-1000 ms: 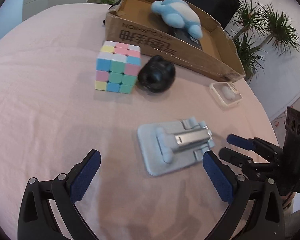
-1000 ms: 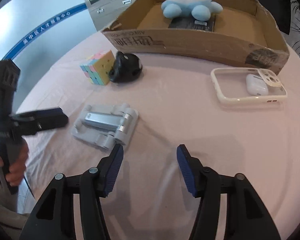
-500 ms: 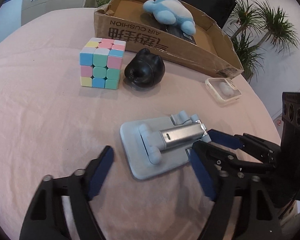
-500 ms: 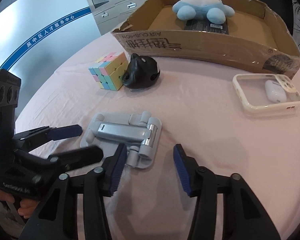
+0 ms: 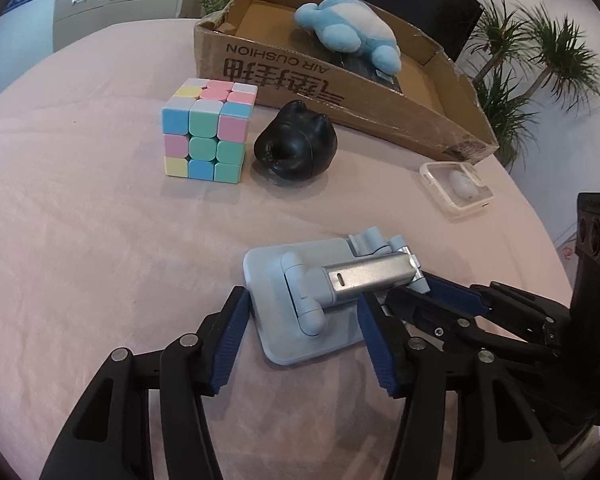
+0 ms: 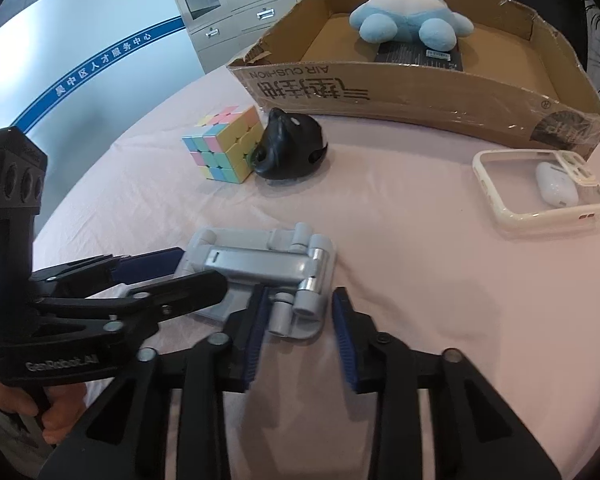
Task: Organize objects
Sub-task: 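Grasp the silver-white phone stand with the right tool, then carry the phone stand into the cardboard box and open the right tool, then move the right tool to the clear phone case, then grasp the clear phone case rim with the right tool, then lift the phone case with the right tool and turn it, then carry the phone case into the cardboard box and open the right tool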
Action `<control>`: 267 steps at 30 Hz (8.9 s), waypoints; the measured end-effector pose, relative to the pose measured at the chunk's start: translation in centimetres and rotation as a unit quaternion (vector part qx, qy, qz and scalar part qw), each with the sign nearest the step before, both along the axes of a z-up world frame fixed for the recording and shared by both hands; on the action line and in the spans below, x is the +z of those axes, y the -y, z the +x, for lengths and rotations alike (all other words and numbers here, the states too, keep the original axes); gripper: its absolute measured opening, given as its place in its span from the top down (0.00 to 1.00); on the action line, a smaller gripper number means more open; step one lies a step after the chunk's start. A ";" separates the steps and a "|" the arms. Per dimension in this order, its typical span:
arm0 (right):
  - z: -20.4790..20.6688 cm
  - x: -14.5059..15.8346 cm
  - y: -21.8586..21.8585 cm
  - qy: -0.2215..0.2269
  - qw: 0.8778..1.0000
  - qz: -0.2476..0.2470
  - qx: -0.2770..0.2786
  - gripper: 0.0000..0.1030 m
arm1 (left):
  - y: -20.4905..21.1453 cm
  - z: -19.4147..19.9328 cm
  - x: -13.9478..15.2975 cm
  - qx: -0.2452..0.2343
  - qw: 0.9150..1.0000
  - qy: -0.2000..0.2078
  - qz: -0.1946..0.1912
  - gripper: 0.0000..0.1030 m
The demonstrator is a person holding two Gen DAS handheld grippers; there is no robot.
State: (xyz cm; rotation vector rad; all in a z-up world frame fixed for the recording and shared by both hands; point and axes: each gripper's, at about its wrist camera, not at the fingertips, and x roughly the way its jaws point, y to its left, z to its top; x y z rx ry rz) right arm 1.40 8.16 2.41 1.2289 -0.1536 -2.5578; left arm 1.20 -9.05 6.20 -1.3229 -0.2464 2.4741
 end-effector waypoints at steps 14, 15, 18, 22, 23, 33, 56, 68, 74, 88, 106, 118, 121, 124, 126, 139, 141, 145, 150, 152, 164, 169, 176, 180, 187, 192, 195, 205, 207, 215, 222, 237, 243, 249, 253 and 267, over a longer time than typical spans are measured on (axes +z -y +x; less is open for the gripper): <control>0.7 0.7 0.2 -0.013 0.999 0.026 -0.016 0.75 | 0.7 0.9 0.2 -0.001 1.000 0.000 0.026 0.66; 0.9 0.9 0.2 -0.017 0.999 0.028 -0.017 0.75 | 0.5 1.0 0.4 -0.002 1.000 -0.005 0.024 0.66; 1.3 1.4 -0.3 -0.026 0.999 0.028 -0.022 0.75 | -0.3 1.3 1.2 -0.005 1.000 -0.015 0.021 0.66; 1.7 2.4 -1.3 -0.040 0.998 0.027 -0.034 0.75 | -1.5 1.1 2.4 -0.012 0.999 -0.026 0.020 0.66; 1.7 2.6 -1.5 -0.042 0.998 0.027 -0.037 0.75 | -1.9 1.1 2.8 -0.015 0.999 -0.028 0.018 0.66; 1.6 5.7 -5.0 -0.062 0.994 0.028 -0.084 0.75 | -5.9 -0.8 6.7 -0.055 0.996 -0.068 -0.009 0.66; -10.3 11.5 -17.9 -0.125 0.973 0.059 -0.182 0.75 | -20.1 -17.4 12.8 -0.114 0.984 -0.133 -0.041 0.66; -16.9 7.1 -21.3 -0.082 0.978 0.071 -0.178 0.76 | -22.9 -24.5 7.8 -0.090 0.991 -0.080 -0.054 0.69; -16.8 6.0 -20.9 -0.077 0.979 0.088 -0.168 0.79 | -22.8 -25.7 6.1 -0.108 0.993 -0.046 -0.024 0.79; -13.7 11.3 -21.5 -0.132 0.968 0.098 -0.188 0.24 | -21.0 -21.9 13.1 -0.131 0.983 -0.128 -0.003 0.13; -7.8 1.8 -25.4 0.059 0.959 -0.100 -0.257 0.66 | -17.9 -13.8 17.0 -0.183 0.977 -0.111 0.020 0.00; -1.4 4.1 -15.6 -0.008 0.994 -0.048 -0.098 0.78 | -9.4 -6.9 6.0 -0.127 0.992 -0.006 -0.029 0.01; -1.2 3.7 -15.4 -0.010 0.992 -0.025 -0.124 0.21 | -10.7 -6.8 3.5 -0.121 0.991 0.001 -0.061 0.03; -1.0 3.9 -17.5 -0.036 0.985 -0.045 -0.165 0.21 | -12.9 -6.6 2.7 -0.147 0.986 -0.013 -0.082 0.05; -1.9 3.7 -18.6 -0.026 0.983 -0.062 -0.173 0.21 | -14.3 -6.8 2.5 -0.165 0.981 -0.033 -0.095 0.05; -6.2 0.4 -21.8 0.041 0.966 -0.182 -0.180 0.65 | -19.4 -9.7 -0.1 -0.231 0.961 -0.055 -0.143 0.05; -6.1 0.2 -21.7 0.040 0.965 -0.191 -0.177 0.70 | -18.8 -10.0 -0.2 -0.215 0.966 -0.064 -0.131 0.06; -5.3 1.0 -22.1 0.012 0.963 -0.212 -0.167 0.79 | -17.4 -10.5 0.0 -0.187 0.972 -0.071 -0.120 0.31; -4.7 2.2 -21.1 -0.016 0.966 -0.222 -0.129 0.80 | -15.9 -10.9 0.2 -0.158 0.979 -0.074 -0.110 0.48; -4.6 2.3 -20.5 -0.011 0.963 -0.254 -0.087 0.80 | -15.6 -10.7 0.3 -0.155 0.979 -0.076 -0.107 0.62; -5.2 1.8 -18.2 0.005 0.977 -0.192 -0.090 0.71 | -16.3 -10.5 0.1 -0.156 0.979 -0.078 -0.106 0.97; -4.5 1.9 -20.7 -0.014 0.967 -0.203 -0.151 0.23 | -16.3 -10.6 0.0 -0.153 0.980 -0.076 -0.103 0.97; -4.7 1.0 -23.0 0.003 0.951 -0.237 -0.196 0.24 | -16.1 -11.1 0.1 -0.173 0.984 -0.043 -0.018 0.40; -5.2 0.5 -23.8 0.009 0.943 -0.255 -0.214 0.35 | -16.0 -11.4 0.2 -0.175 0.984 -0.024 0.017 0.26; -8.2 -0.8 -24.2 0.068 0.925 -0.297 -0.227 0.72 | -14.3 -13.9 -0.3 -0.171 0.974 0.037 0.141 0.26; -7.2 -1.4 -24.7 0.064 0.912 -0.338 -0.222 0.78 | -13.4 -14.7 -0.7 -0.160 0.967 0.062 0.187 0.26; -6.5 -1.1 -24.9 0.054 0.907 -0.361 -0.210 0.82 | -12.9 -15.5 -1.2 -0.152 0.960 0.083 0.222 0.26; -1.6 0.9 -23.0 0.031 0.923 -0.366 -0.115 0.90 | -12.6 -16.2 -1.1 -0.155 0.957 0.088 0.229 0.26; -0.9 0.9 -22.8 0.031 0.925 -0.363 -0.105 0.90 | -12.7 -16.0 -1.1 -0.164 0.958 0.087 0.221 0.26; 1.7 3.1 -21.4 0.012 0.951 -0.306 -0.044 0.91 | -15.3 -14.1 -0.5 -0.253 0.945 0.086 0.190 0.25; 3.1 4.6 -21.2 -0.003 0.970 -0.243 -0.028 0.90 | -16.1 -13.1 -0.2 -0.304 0.923 0.098 0.212 0.67; 1.7 3.8 -18.9 0.036 0.987 -0.152 -0.026 0.94 | -14.5 -12.6 -0.6 -0.296 0.936 0.083 0.173 0.54; 6.3 6.1 -10.0 0.012 0.992 0.122 0.043 0.85 | -11.3 -12.2 2.8 -0.297 0.938 0.046 0.173 0.42; 11.6 7.2 -3.5 -0.038 0.982 0.113 0.147 0.61 | -7.8 -7.3 5.3 -0.242 0.969 0.021 0.040 0.31; 12.3 7.3 -8.2 -0.074 0.994 0.062 0.051 0.22 | -9.0 -2.3 4.1 -0.255 0.966 0.052 0.000 0.31; 10.7 1.0 -14.3 0.010 0.987 0.054 -0.148 0.90 | -16.6 0.4 1.3 -0.235 0.967 0.057 -0.079 0.84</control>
